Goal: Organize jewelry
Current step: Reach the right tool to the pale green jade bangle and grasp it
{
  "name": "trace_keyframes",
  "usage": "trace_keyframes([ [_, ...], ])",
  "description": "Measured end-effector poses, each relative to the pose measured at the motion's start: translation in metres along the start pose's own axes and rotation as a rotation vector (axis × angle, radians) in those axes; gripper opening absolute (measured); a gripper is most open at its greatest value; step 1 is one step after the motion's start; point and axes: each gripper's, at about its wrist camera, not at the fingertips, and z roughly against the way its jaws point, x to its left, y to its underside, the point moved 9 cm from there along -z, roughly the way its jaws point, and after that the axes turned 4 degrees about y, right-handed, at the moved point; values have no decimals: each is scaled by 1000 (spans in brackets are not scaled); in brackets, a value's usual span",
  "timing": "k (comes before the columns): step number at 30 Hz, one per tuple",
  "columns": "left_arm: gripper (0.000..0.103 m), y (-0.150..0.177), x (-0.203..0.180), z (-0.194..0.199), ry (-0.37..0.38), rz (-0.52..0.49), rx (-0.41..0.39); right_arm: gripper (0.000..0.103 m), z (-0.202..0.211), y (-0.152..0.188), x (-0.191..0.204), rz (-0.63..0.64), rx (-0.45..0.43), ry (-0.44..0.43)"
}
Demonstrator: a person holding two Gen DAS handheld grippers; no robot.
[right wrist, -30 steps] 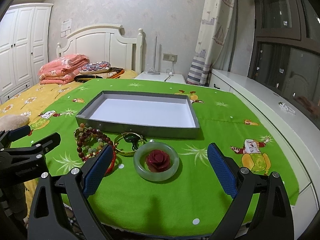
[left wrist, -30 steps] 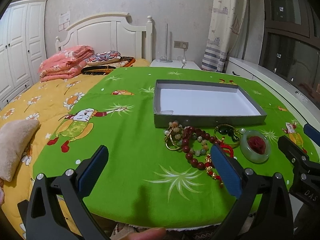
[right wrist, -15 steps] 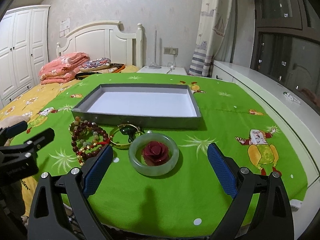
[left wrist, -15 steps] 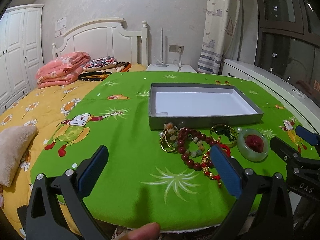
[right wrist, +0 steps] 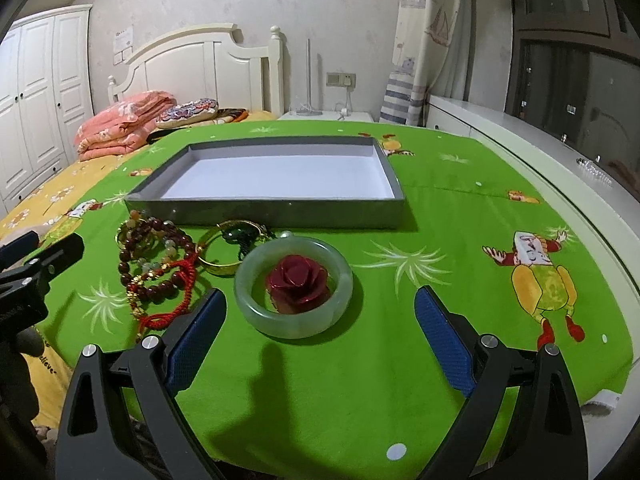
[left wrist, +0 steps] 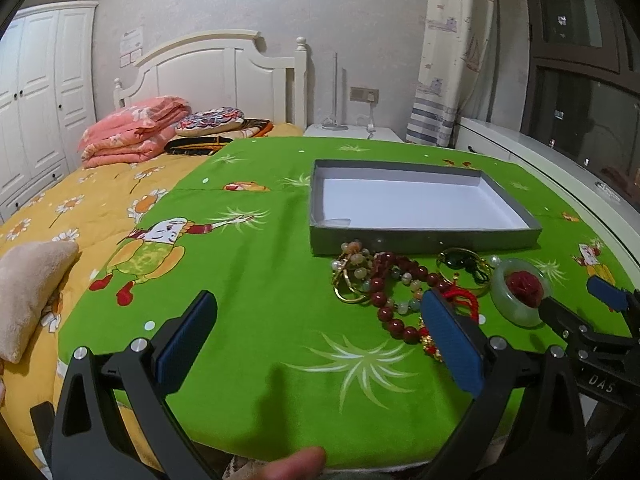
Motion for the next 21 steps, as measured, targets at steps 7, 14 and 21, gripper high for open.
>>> trace_keyframes([
  [7,98,4,-3,-4,-1,-38,10,89,-11,7,-6,-25,42,-8],
  [14,98,14,-1,-12,23,-16,54,86,-24,11,6,-3,80,-43],
  [21,94,29,4,-27,65,12,112,77,-39,7,23,43,114,-64],
])
